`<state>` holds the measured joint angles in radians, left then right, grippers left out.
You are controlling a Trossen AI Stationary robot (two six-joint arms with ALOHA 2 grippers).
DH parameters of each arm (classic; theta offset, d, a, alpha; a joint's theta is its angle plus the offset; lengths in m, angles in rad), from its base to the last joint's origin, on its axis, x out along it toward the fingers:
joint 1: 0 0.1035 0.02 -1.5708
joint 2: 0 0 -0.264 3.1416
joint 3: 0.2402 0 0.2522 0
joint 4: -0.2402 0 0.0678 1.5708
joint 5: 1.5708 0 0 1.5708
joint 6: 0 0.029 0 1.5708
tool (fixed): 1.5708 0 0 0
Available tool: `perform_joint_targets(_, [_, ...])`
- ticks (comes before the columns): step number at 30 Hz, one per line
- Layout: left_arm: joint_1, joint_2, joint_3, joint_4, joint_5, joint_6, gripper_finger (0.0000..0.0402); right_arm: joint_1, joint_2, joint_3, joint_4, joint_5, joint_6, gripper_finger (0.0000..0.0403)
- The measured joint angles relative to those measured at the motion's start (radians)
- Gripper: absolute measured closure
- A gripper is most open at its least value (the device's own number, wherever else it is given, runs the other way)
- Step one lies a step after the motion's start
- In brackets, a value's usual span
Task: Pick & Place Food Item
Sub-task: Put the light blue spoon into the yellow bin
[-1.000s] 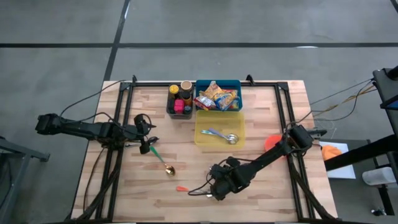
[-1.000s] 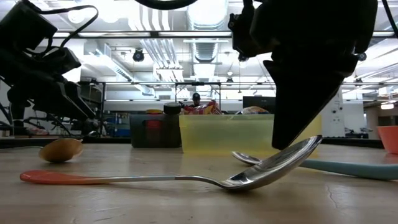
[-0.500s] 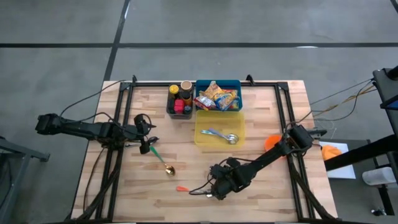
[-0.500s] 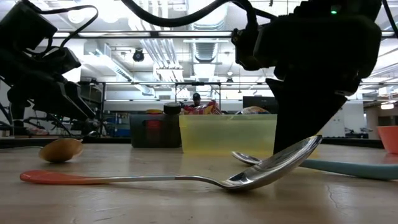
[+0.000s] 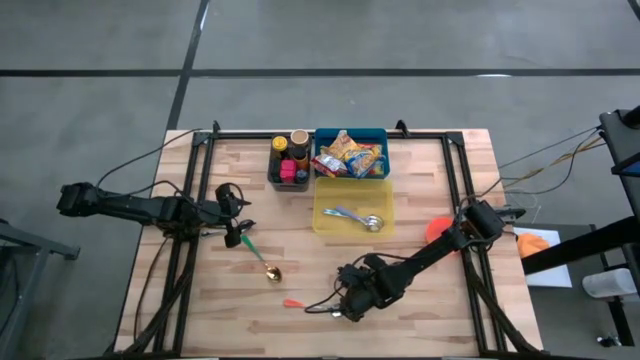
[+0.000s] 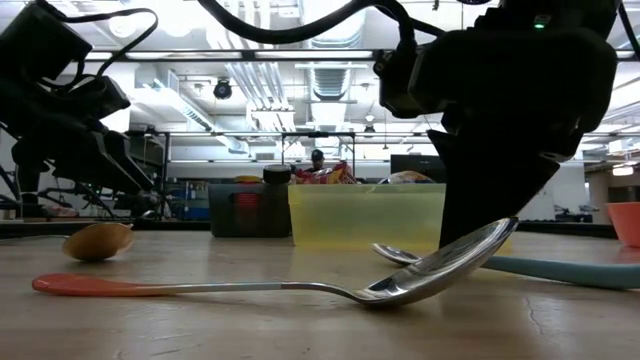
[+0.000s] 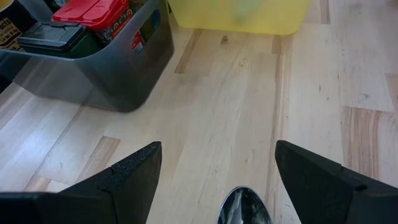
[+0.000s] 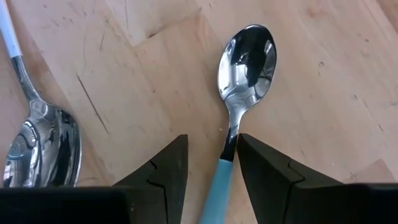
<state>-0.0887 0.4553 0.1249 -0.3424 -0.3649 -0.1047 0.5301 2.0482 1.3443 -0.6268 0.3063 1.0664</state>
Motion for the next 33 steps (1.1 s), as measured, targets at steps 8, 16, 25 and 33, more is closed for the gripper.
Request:
perform_joint_targets(8, [0.000,0.000,0.000,0.000,0.000,0.000,0.0085,0.000,-0.003,-0.013,0.012,0.001,0.000,0.0264])
perform_joint_targets(16, [0.000,0.000,0.000,0.000,0.000,0.000,0.0085,0.000,-0.003,-0.014,0.006,0.001,-0.004,0.0318])
perform_joint_targets(25, [0.000,0.000,0.000,0.000,0.000,0.000,0.0085,0.000,-0.002,-0.014,0.009,0.003,-0.034,0.0387])
perform_joint_targets(33, [0.000,0.000,0.000,0.000,0.000,0.000,0.0085,0.000,0.000,-0.014,0.010,0.003,-0.032,0.0371])
